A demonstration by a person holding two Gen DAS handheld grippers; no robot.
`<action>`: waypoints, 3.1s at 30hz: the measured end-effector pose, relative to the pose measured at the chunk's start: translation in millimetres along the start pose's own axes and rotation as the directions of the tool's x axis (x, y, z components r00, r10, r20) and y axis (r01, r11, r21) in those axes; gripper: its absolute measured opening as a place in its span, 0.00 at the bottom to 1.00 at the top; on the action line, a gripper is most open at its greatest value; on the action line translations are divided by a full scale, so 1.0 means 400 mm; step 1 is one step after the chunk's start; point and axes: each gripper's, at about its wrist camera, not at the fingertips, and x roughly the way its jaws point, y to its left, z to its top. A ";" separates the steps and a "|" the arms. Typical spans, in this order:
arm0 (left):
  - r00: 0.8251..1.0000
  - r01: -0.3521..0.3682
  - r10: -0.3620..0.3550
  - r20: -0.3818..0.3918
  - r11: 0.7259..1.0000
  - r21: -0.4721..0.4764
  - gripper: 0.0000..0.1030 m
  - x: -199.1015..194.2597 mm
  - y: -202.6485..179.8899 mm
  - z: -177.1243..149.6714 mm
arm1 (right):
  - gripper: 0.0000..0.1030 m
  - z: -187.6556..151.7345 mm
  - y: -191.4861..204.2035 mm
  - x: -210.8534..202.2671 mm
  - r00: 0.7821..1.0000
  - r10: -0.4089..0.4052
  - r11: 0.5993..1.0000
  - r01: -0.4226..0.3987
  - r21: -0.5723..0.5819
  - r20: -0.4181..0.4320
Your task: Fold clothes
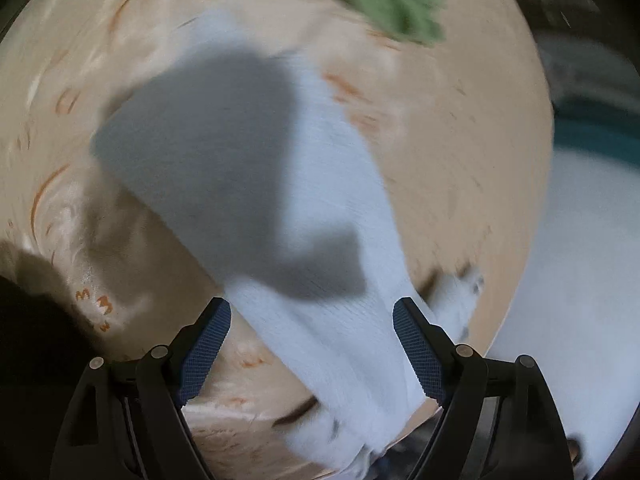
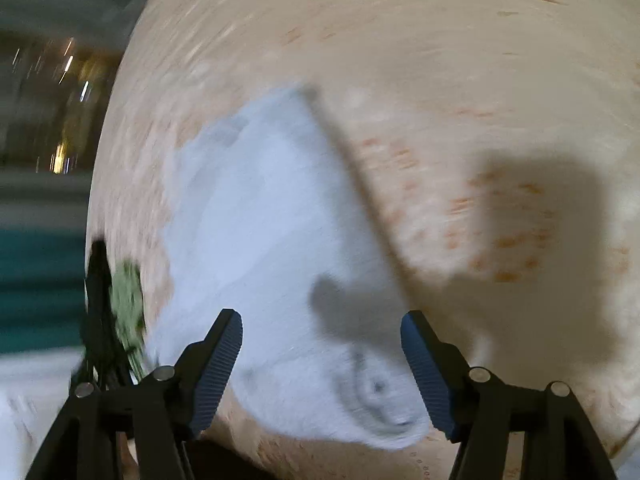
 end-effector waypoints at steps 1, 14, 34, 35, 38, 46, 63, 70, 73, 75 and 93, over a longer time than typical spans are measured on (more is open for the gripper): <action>1.000 -0.003 0.004 0.002 0.999 -0.034 0.82 0.013 0.016 0.008 | 0.67 0.001 0.023 0.035 1.000 0.000 0.999 -0.001 -0.038 -0.028; 0.990 -0.072 0.064 -0.126 0.996 -0.055 0.26 0.059 0.043 -0.011 | 0.25 -0.037 -0.097 0.143 0.987 -0.103 0.993 0.110 0.048 -0.119; 0.989 -0.039 0.050 -0.137 0.996 0.077 0.82 0.000 -0.039 -0.118 | 0.87 0.104 -0.078 0.085 0.999 -0.047 0.998 0.047 0.050 -0.017; 0.989 -0.005 0.019 -0.145 0.996 0.091 0.82 -0.010 -0.047 -0.129 | 0.87 0.116 -0.088 0.100 0.998 -0.048 0.997 0.050 0.054 -0.033; 0.982 0.097 -0.074 -0.172 0.987 0.131 0.82 -0.041 -0.072 -0.161 | 0.87 0.146 -0.097 0.142 0.994 -0.077 0.997 0.079 0.017 -0.077; 0.971 0.157 -0.080 -0.224 0.924 0.349 0.83 0.055 -0.217 -0.230 | 0.88 0.153 -0.072 0.250 0.971 -0.083 0.986 0.048 -0.158 -0.225; 0.972 0.103 -0.037 -0.231 0.954 0.280 0.98 0.231 -0.215 -0.153 | 0.44 0.100 -0.062 0.306 0.941 0.096 0.992 -0.119 -0.050 -0.326; 0.964 0.174 -0.093 -0.249 0.929 0.326 0.98 0.147 -0.230 -0.190 | 0.37 0.083 0.010 0.212 0.962 0.093 0.987 -0.122 -0.100 -0.255; 0.960 0.228 -0.160 -0.230 0.924 0.309 0.98 0.072 -0.215 -0.176 | 0.35 0.079 0.119 0.154 0.976 0.112 0.969 -0.149 -0.198 -0.187; 0.957 0.262 -0.207 -0.201 0.917 0.300 0.98 0.029 -0.190 -0.161 | 0.35 0.062 0.198 0.140 0.979 0.118 0.949 -0.161 -0.272 -0.166; 0.858 0.464 -0.489 0.158 0.869 0.175 0.98 -0.387 0.116 -0.030 | 0.41 -0.358 0.793 0.611 0.900 -0.186 0.683 -0.170 -0.710 -0.394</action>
